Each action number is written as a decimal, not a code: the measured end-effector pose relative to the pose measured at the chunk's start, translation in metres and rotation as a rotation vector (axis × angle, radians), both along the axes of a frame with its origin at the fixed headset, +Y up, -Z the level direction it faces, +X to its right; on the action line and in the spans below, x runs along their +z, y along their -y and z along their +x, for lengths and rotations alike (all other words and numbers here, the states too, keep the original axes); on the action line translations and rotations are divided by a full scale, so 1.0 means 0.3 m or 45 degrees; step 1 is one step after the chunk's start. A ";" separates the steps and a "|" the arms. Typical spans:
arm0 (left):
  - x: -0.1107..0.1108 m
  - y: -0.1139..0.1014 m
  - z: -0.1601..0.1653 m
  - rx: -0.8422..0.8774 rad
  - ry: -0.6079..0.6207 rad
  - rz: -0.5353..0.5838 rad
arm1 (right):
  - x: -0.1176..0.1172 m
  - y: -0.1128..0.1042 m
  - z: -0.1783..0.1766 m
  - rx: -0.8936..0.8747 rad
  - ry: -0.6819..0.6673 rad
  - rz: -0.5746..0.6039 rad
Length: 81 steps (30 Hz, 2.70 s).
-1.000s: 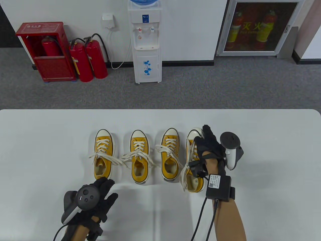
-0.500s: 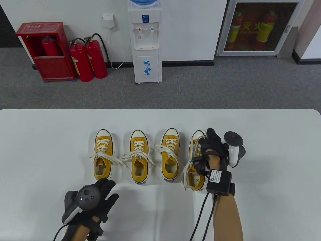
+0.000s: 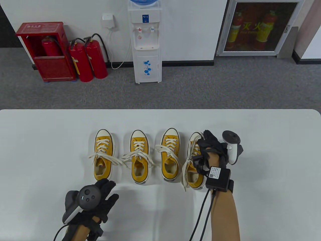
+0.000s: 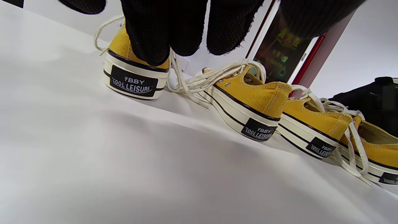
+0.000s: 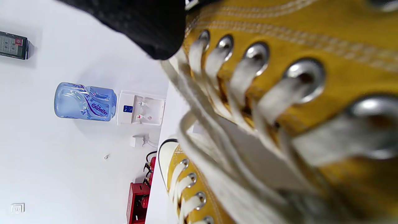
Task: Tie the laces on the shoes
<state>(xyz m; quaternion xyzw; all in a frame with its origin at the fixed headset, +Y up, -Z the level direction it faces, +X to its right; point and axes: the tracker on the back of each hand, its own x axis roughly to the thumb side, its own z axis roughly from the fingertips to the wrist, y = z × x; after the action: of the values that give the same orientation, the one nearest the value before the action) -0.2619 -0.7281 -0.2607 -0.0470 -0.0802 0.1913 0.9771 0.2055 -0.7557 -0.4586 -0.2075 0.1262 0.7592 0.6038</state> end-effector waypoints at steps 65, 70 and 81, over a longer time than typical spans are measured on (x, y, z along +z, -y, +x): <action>0.024 -0.010 0.050 -0.050 0.058 0.082 | 0.648 -0.098 -0.373 1.150 -0.923 0.771; 0.032 -0.012 0.070 -0.083 0.079 0.103 | 0.685 -0.089 -0.407 1.185 -0.979 0.821; 0.050 -0.013 0.120 -0.128 0.132 0.153 | 0.725 -0.078 -0.425 1.136 -1.007 0.898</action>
<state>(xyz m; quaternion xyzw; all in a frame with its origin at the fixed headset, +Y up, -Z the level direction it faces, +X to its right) -0.2259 -0.7243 -0.2457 -0.0019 -0.1394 0.1342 0.9811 0.0781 -0.7323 -0.2410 0.2615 -0.0150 0.9493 0.1739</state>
